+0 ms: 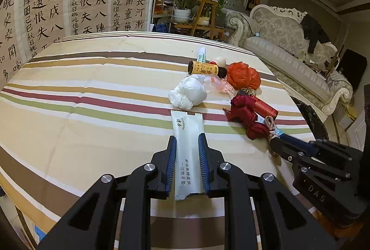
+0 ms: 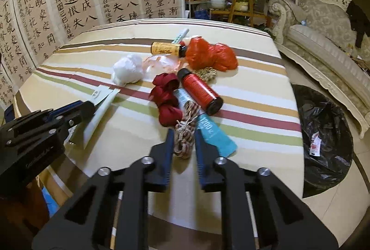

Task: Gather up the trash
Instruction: 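Grasp the white paper packet with the left tool while the right tool grasps the twine bundle, then carry both held items over the black bin and open both tools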

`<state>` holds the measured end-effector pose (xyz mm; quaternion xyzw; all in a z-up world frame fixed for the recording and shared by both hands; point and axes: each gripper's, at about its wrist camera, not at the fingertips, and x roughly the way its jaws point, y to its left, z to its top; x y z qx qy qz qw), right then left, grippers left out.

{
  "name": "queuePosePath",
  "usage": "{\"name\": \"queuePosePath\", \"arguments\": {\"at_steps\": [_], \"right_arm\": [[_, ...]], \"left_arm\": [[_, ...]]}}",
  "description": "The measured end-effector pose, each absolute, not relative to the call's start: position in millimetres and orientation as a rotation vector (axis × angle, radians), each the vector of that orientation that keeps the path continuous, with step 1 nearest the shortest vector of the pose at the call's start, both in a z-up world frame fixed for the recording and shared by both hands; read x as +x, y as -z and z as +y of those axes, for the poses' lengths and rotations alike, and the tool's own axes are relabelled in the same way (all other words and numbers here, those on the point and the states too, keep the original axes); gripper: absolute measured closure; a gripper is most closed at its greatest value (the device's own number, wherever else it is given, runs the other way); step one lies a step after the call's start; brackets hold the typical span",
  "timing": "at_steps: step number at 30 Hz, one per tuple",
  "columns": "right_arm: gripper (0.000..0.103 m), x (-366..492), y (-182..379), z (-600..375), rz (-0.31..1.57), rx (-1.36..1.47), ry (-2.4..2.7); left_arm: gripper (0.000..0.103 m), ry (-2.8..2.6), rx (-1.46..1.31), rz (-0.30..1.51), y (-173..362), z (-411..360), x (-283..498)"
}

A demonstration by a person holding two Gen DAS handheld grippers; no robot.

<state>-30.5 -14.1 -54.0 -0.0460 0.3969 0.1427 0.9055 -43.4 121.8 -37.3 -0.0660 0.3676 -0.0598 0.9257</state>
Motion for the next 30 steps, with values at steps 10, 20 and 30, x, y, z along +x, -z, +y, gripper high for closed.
{"name": "queuePosePath", "arguments": {"at_steps": [10, 20, 30], "right_arm": [[0.092, -39.3, 37.5, -47.7, 0.767, -0.039, -0.250], [0.092, -28.1, 24.1, -137.0, 0.702, 0.036, -0.070], [0.092, -10.7, 33.6, -217.1, 0.692, 0.095, 0.061]], "left_arm": [[0.082, 0.182, -0.141, 0.699, 21.3, 100.5, -49.6], [0.082, 0.312, -0.106, 0.649, 1.9, 35.8, -30.0], [0.082, 0.430, -0.023, 0.644, -1.4, -45.3, -0.6]]}}
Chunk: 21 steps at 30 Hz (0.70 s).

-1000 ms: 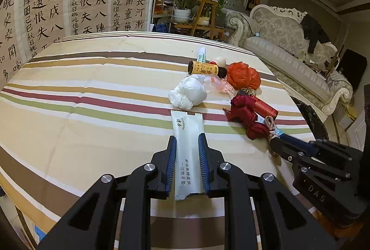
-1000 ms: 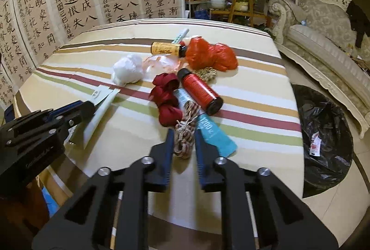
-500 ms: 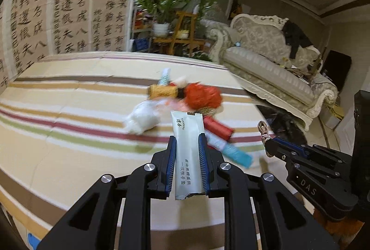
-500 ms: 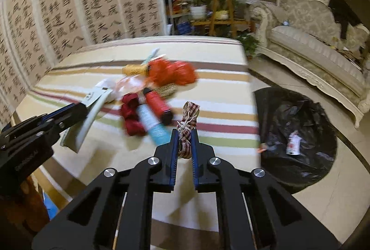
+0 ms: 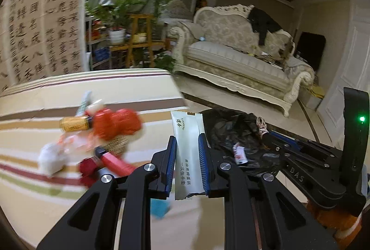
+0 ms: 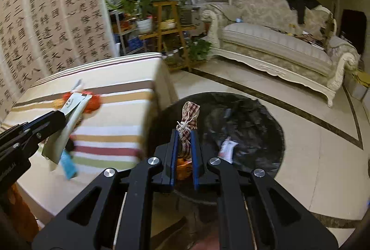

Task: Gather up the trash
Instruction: 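Carry both held items over the black bin and open both tools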

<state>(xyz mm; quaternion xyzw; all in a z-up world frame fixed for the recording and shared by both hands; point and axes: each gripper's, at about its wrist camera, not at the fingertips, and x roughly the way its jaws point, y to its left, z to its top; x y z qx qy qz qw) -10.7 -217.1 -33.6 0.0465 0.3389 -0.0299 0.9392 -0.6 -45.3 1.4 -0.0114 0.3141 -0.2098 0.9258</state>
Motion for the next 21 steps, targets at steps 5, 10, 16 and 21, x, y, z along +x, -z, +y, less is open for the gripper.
{"name": "queuePosePath", "arguments": {"at_steps": [5, 10, 16, 21], "right_arm": [[0.092, 0.2, 42.4, -243.4, 0.704, 0.121, 0.092], [0.092, 11.4, 53.2, -262.8, 0.719, 0.144, 0.101], [0.091, 22.1, 61.5, -270.7, 0.732, 0.149, 0.096], [0.080, 20.8, 62.1, -273.7, 0.724, 0.153, 0.107]], "left_arm": [[0.082, 0.466, 0.028, 0.659, 6.4, -82.7, 12.4], [0.082, 0.480, 0.078, 0.693, 18.5, -109.4, 25.9], [0.079, 0.468, 0.099, 0.723, 24.3, -125.7, 40.2], [0.073, 0.466, 0.102, 0.753, 28.3, -129.6, 45.5]]}}
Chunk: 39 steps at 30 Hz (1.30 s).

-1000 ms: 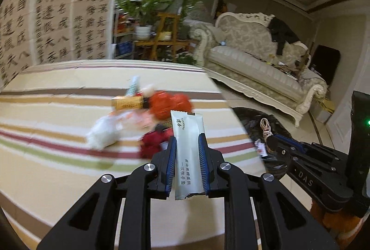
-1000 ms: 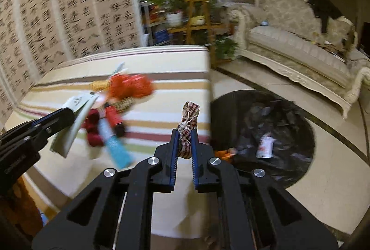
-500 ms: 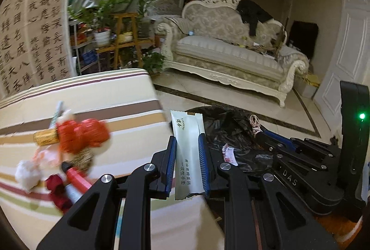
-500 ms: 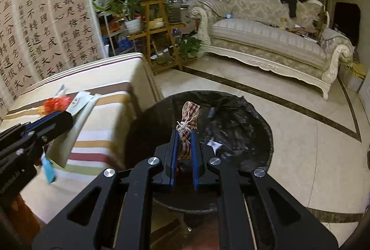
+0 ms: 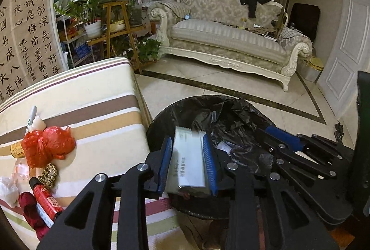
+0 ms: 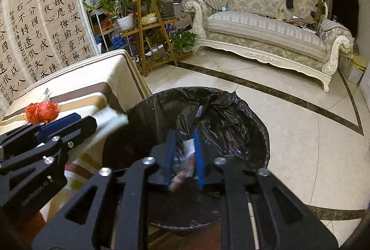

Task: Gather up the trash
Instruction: 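Carry both held items over the black bin and open both tools, then grasp the red ribbon with the left tool while the right tool grasps the blue tube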

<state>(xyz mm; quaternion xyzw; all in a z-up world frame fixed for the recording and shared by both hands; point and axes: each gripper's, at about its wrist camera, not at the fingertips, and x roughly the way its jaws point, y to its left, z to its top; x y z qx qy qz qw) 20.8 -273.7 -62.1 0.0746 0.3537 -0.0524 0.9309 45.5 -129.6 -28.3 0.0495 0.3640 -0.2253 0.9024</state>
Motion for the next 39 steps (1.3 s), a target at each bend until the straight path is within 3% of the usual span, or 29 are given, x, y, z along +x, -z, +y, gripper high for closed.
{"name": "queuePosePath", "arguments": {"at_steps": [6, 10, 12, 21, 39], "right_arm": [[0.078, 16.6, 62.8, -275.2, 0.731, 0.169, 0.115], [0.066, 12.1, 60.1, -270.8, 0.726, 0.169, 0.119], [0.066, 10.7, 57.9, -265.7, 0.724, 0.167, 0.111], [0.056, 5.4, 50.3, -232.9, 0.721, 0.147, 0.060], [0.054, -1.9, 47.9, -144.5, 0.752, 0.073, -0.113]], "left_arm": [[0.058, 0.454, 0.082, 0.750, 24.0, -125.4, 45.0], [0.050, 0.441, 0.063, 0.747, 20.2, -116.5, 41.5], [0.045, 0.427, 0.053, 0.745, 18.0, -108.9, 40.5], [0.036, 0.351, 0.024, 0.739, 10.9, -68.5, 28.1], [0.034, 0.128, -0.031, 0.796, 35.3, 35.1, 1.6]]}}
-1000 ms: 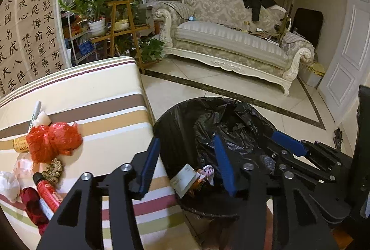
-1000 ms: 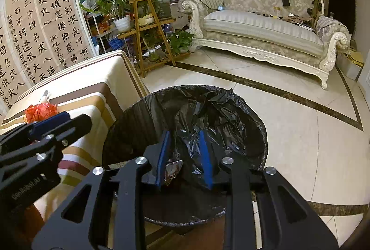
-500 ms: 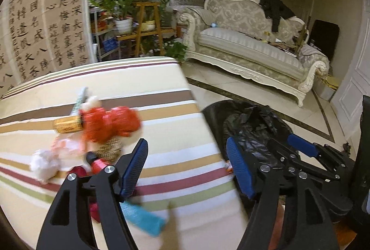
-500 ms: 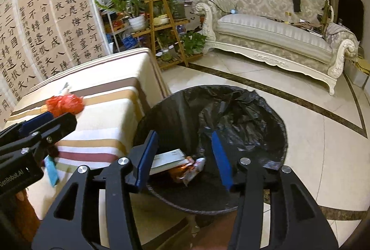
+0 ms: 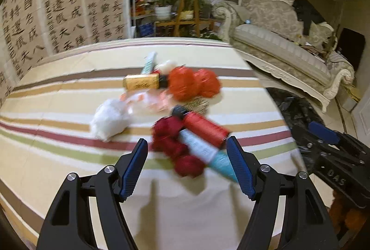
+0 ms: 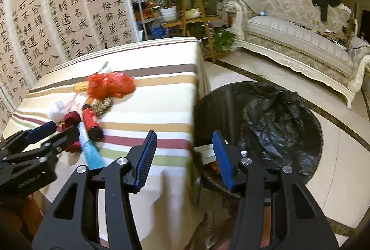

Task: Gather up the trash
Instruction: 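Grasp the red ribbon with the left tool while the right tool grasps the blue tube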

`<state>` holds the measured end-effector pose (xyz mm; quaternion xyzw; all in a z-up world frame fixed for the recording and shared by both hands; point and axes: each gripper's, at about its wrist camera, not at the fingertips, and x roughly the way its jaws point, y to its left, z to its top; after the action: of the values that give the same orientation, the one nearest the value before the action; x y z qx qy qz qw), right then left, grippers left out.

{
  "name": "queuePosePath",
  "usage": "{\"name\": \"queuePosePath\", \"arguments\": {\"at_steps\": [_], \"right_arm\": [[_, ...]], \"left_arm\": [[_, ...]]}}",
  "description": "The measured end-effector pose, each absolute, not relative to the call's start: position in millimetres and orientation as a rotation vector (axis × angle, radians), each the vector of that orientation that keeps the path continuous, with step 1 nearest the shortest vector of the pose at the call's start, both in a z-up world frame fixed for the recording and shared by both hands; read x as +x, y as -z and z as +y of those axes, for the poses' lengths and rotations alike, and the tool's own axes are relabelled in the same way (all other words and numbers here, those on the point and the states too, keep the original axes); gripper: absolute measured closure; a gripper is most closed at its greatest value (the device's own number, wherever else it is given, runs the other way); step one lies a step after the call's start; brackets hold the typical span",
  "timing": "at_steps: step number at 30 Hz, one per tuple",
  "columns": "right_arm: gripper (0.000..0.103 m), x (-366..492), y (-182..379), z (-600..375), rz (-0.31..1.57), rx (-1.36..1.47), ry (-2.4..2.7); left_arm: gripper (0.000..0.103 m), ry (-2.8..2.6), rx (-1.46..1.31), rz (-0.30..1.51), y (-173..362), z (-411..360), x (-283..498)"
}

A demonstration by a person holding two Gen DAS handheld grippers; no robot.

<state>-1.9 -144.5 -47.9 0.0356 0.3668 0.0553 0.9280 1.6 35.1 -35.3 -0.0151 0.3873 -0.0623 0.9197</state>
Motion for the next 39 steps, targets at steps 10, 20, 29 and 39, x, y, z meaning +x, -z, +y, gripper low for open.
{"name": "queuePosePath", "arguments": {"at_steps": [10, 20, 29, 39], "right_arm": [[0.054, -0.7, 47.9, -121.4, 0.766, 0.041, -0.147], [0.054, -2.1, 45.9, -107.2, 0.775, 0.025, -0.175], [0.054, -4.5, 46.8, -80.4, 0.795, -0.006, -0.248], [0.054, -4.4, 54.3, -43.2, 0.843, -0.082, -0.307]], "left_arm": [[0.040, 0.122, -0.121, 0.889, 47.7, 57.8, 11.8], [0.080, 0.227, -0.096, 0.885, 47.5, 53.6, 3.3], [0.080, 0.201, -0.089, 0.879, 42.7, 71.9, -7.3], [0.080, 0.182, -0.085, 0.886, 43.3, 91.9, -16.5]]}}
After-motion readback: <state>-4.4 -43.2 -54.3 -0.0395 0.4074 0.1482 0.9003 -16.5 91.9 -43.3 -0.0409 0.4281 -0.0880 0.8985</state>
